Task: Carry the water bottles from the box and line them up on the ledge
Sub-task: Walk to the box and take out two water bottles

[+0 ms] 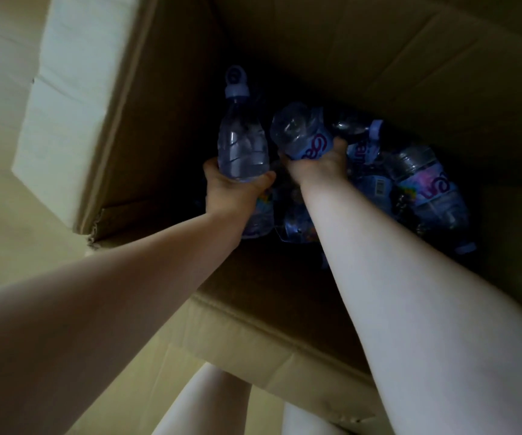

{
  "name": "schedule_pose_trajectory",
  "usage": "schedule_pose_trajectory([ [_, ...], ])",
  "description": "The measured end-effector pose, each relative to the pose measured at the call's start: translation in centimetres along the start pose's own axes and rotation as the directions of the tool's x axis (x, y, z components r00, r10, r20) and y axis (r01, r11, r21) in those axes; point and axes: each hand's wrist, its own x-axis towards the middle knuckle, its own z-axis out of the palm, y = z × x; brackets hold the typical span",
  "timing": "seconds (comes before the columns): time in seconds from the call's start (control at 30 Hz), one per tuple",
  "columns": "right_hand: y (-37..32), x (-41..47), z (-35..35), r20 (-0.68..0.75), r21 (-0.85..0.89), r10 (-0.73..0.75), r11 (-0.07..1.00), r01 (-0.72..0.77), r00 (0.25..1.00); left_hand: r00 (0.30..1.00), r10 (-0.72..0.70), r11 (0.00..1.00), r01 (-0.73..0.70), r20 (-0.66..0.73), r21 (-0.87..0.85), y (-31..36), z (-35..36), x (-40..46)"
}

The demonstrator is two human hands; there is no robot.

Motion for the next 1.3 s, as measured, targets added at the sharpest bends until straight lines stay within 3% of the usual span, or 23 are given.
schedule_pose_trajectory([
  [0.03, -0.2, 0.4, -0.2, 0.081, -0.265, -0.115, 0.955, 0.132, 0.99, 1.0, -0.011, 1.0, 0.011, 0.007, 0.002, 0.1, -0.1, -0.1],
  [0.1, -0.2, -0.1, -1.2, 0.106, -0.271, -0.187, 0.939, 0.21, 0.977, 0.999, -0.03, 1.0, 0.03, 0.022, 0.002, 0.4, -0.5, -0.2],
  [0.17, -0.2, -0.4, -2.9, 0.2, -0.129, -0.026, 0.99, 0.052, 0.979, 0.997, -0.051, 0.999, 0.051, 0.05, -0.002, 0.8, -0.8, -0.7],
  [0.23, -0.8, -0.9, -4.9, 0.231, -0.168, 0.053, 0.986, -0.014, 0.971, 0.996, -0.063, 0.998, 0.063, 0.058, 0.0, 0.9, -1.2, -1.7],
  [0.33, -1.6, -3.1, -7.7, 0.106, -0.25, 0.07, 0.967, -0.041, 0.992, 0.997, -0.055, 0.998, 0.054, 0.054, 0.021, 0.9, -2.0, -3.6],
  [0.5, -2.5, -7.7, -11.3, -0.049, -0.423, -0.115, 0.903, 0.083, 0.992, 0.988, -0.043, 0.995, 0.029, 0.151, 0.099, 2.7, -4.2, -7.2],
  [0.67, -2.5, -14.2, -12.1, 0.016, -0.732, -0.41, 0.616, 0.29, 0.912, 0.968, -0.094, 0.994, 0.078, 0.231, 0.077, 5.8, -6.7, -11.0],
  [0.87, -0.1, -23.8, -7.3, 0.239, -0.883, -0.633, 0.175, 0.437, 0.736, 0.996, 0.027, 0.993, -0.037, 0.085, 0.113, 9.1, -12.5, -15.7],
  [1.0, 2.7, -30.4, -4.1, 0.406, -0.828, -0.67, 0.019, 0.561, 0.621, 0.99, 0.124, 0.988, -0.116, -0.066, 0.106, 10.8, -18.5, -19.0],
  [1.13, 6.4, -37.1, -2.0, 0.527, -0.763, -0.686, -0.12, 0.635, 0.503, 0.967, 0.124, 0.989, -0.14, -0.223, -0.056, 11.8, -25.2, -22.8],
  [1.3, 13.3, -43.5, 0.8, 0.57, -0.746, -0.641, -0.14, 0.651, 0.514, 0.929, 0.091, 0.968, -0.167, -0.358, -0.189, 12.0, -34.0, -26.0],
])
